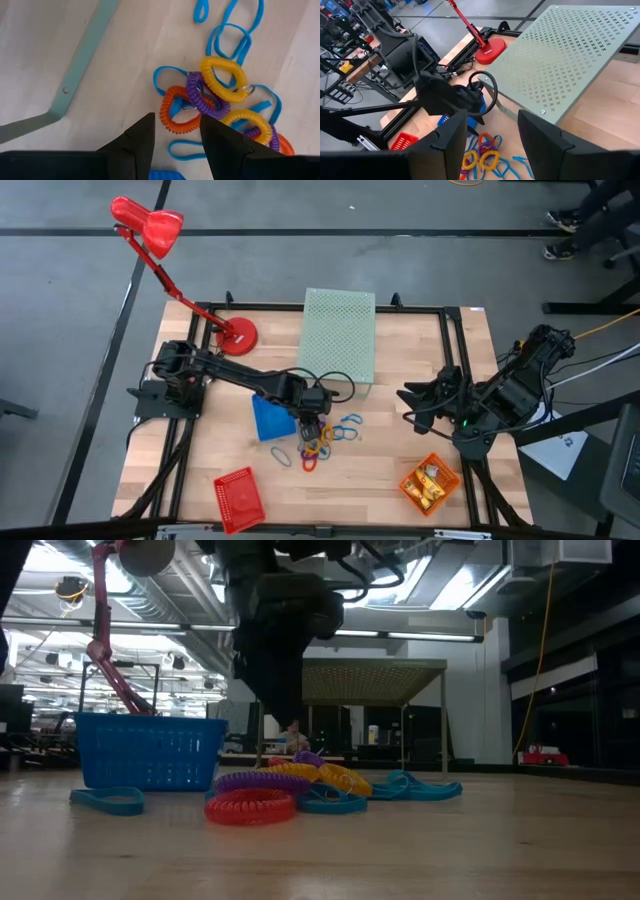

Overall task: Pick & Place Office Desk Supplies
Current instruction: Put the yellow spring keychain into the red basket

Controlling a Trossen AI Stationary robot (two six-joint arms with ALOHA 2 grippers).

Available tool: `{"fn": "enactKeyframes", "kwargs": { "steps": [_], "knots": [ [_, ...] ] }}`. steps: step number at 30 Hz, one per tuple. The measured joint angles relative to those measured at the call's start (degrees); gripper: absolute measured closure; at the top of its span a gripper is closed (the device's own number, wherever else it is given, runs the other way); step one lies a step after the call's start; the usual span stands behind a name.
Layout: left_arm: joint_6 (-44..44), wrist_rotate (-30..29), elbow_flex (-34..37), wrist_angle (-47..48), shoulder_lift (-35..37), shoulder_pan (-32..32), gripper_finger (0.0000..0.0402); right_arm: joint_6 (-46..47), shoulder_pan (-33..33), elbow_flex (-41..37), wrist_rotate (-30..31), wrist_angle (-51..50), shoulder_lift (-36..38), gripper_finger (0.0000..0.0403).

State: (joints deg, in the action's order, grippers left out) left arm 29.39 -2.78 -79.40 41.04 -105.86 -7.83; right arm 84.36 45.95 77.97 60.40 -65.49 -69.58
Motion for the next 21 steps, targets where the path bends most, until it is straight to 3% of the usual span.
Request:
{"fn": "enactKeyframes", "kwargs": {
  "steps": [11,16,21],
  "knots": [
    [-7.0,7.6,-0.1,-1.0,1.4,-0.7,0.0249,-0.1,0.0,0.0,0.0,0.0,0.0,0.0224],
    [-10.2,4.5,0.0,-0.9,1.1,-2.2,0.0249,-0.6,0.0,0.0,0.0,0.0,0.0,0.0224],
    [-13.7,5.6,0.0,-1.7,0.8,-2.6,0.0249,-0.9,0.0,0.0,0.0,0.0,0.0,0.0224]
  ]
}}
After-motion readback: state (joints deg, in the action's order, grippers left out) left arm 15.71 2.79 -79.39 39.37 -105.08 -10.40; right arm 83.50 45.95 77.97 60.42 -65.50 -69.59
